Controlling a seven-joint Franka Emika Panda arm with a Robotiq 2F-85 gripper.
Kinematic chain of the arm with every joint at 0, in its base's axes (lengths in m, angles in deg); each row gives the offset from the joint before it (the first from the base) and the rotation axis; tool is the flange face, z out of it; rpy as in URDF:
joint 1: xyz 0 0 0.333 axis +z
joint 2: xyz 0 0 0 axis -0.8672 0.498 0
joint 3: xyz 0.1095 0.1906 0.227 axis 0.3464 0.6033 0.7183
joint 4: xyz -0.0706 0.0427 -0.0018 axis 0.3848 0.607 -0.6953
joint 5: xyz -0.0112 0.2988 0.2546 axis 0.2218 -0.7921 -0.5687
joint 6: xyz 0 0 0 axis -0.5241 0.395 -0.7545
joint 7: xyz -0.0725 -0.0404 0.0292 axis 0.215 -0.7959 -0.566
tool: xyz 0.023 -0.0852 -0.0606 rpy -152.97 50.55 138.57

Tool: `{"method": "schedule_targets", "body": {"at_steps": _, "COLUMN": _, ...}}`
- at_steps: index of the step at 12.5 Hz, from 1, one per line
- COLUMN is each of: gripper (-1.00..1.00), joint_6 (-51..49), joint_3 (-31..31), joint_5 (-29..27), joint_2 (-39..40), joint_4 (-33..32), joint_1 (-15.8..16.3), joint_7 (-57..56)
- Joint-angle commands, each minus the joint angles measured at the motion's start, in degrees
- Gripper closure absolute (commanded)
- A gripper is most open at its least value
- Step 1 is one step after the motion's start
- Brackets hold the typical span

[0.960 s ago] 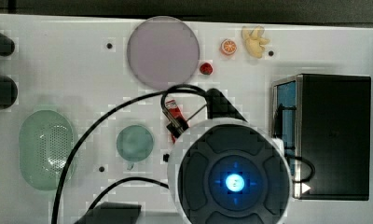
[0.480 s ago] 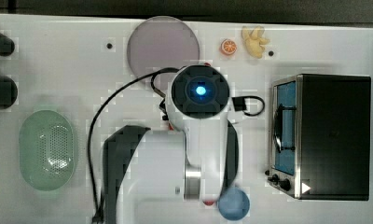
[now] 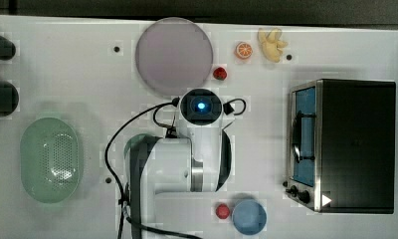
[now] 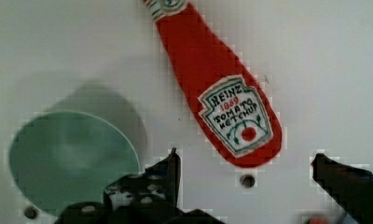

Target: Pick Ketchup from the table and place it in strainer.

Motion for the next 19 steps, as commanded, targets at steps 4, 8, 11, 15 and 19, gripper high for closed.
{"method": "schedule_targets", "body": {"at_steps": 4, "gripper": -1.0, "joint_6": 12.19, "joint_3": 0.16, "joint_5": 1.23, "joint_2": 6.38, "joint_4": -0.77, "joint_1": -0.19, "joint_7": -18.15}}
{"method": "schedule_targets", "body": {"at_steps": 8, "gripper": -1.0, "joint_6": 16.43, "joint_3": 0.15, "joint_5": 4.23, "joint_2": 12.1, "joint_4": -0.93, "joint_1": -0.13, "joint_7": -18.19}}
{"method": "schedule_targets", "body": {"at_steps": 11, "gripper": -1.0, "joint_6": 19.76, "joint_3": 0.04, "joint_5": 4.24, "joint_2": 15.63, "joint_4": -0.94, "joint_1": -0.14, "joint_7": -18.18}}
{"method": "schedule_targets", "body": {"at_steps": 15, "gripper": -0.93, "joint_6": 22.12, "joint_3": 0.12, "joint_5": 4.27, "joint_2": 18.1, "joint_4": -1.05, "joint_1": -0.06, "joint_7": -18.17}}
{"method": "schedule_targets", "body": {"at_steps": 19, "gripper": -0.25, "joint_6": 21.54, "joint_3": -0.14, "joint_5": 4.26, "joint_2": 17.01, "joint_4": -0.27, "joint_1": -0.2, "joint_7": -18.15}}
